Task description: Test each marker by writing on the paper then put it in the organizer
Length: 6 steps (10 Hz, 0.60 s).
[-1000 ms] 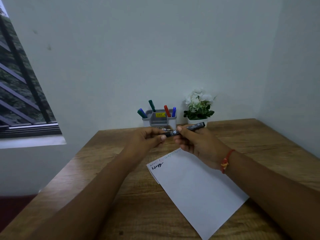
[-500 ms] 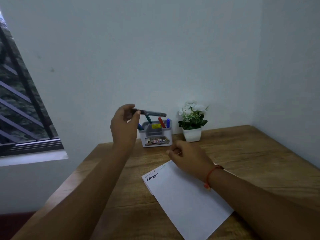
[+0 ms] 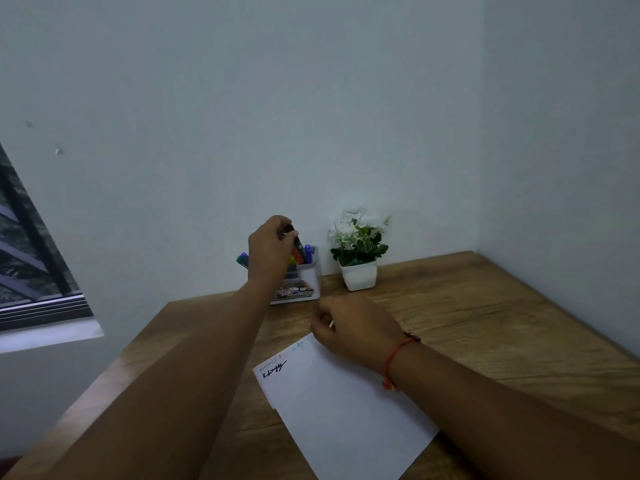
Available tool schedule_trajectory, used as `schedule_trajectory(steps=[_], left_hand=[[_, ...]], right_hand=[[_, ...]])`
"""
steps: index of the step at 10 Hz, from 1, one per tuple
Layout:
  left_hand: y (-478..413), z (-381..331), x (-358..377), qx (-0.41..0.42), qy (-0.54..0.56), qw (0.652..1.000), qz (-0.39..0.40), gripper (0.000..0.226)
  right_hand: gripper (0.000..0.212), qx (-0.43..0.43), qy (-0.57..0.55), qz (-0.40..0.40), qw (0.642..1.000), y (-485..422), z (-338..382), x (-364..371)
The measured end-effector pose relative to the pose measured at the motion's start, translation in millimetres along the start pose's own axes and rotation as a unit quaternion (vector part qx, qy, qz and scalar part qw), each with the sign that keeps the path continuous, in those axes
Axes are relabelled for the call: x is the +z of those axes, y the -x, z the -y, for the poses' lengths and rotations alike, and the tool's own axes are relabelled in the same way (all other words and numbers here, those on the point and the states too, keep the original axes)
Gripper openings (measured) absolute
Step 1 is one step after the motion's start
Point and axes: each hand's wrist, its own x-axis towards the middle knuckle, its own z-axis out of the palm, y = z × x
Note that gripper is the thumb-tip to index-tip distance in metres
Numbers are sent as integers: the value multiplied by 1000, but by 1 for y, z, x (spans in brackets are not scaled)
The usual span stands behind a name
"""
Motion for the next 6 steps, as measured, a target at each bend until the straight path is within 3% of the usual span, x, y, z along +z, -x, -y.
schedule_trajectory(steps=[3, 4, 6], left_hand=[[1, 7, 0, -8, -42, 996, 81, 23], [5, 11, -9, -3, -51, 996, 76, 26], [41, 9, -35, 94, -61, 989, 96, 27]], right_hand=[[24, -11, 6, 1, 1000, 1, -1, 2], [24, -2, 7, -8, 1000, -1, -4, 2], [28, 55, 7, -66, 996, -3, -13, -8]])
